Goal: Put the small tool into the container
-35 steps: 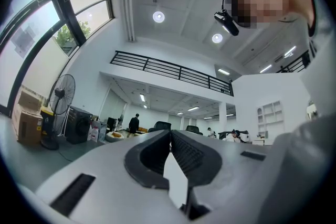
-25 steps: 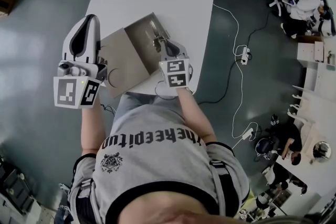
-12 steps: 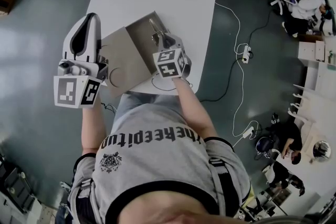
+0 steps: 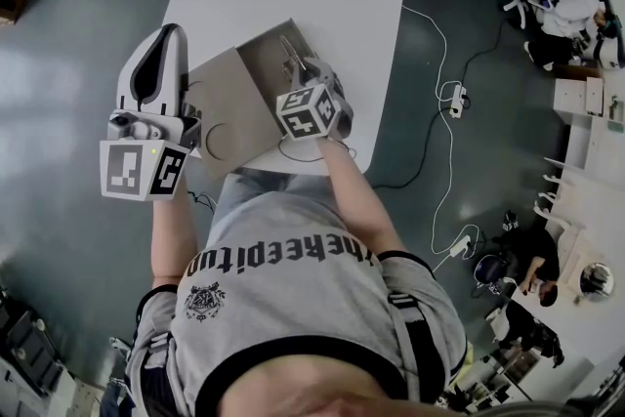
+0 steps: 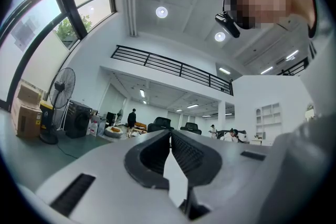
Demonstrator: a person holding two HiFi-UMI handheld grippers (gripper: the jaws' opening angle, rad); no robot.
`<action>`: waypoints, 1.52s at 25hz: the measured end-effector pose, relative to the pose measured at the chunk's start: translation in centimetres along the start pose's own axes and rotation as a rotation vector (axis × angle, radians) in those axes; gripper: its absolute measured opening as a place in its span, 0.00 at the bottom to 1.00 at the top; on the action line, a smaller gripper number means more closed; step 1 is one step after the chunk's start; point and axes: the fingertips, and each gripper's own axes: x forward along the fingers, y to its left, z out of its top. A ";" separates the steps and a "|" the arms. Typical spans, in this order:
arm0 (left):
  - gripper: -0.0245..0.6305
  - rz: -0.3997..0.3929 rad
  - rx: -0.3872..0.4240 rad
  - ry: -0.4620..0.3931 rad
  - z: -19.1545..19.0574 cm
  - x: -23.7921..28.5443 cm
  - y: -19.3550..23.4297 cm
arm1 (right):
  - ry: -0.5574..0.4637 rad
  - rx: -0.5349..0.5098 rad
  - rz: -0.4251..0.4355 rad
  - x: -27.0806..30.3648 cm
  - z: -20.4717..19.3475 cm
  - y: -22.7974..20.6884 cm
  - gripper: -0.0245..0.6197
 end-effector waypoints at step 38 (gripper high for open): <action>0.06 0.034 0.030 -0.042 1.5 -3.6 -7.2 | -0.321 0.246 0.252 -8.8 1.0 0.5 0.04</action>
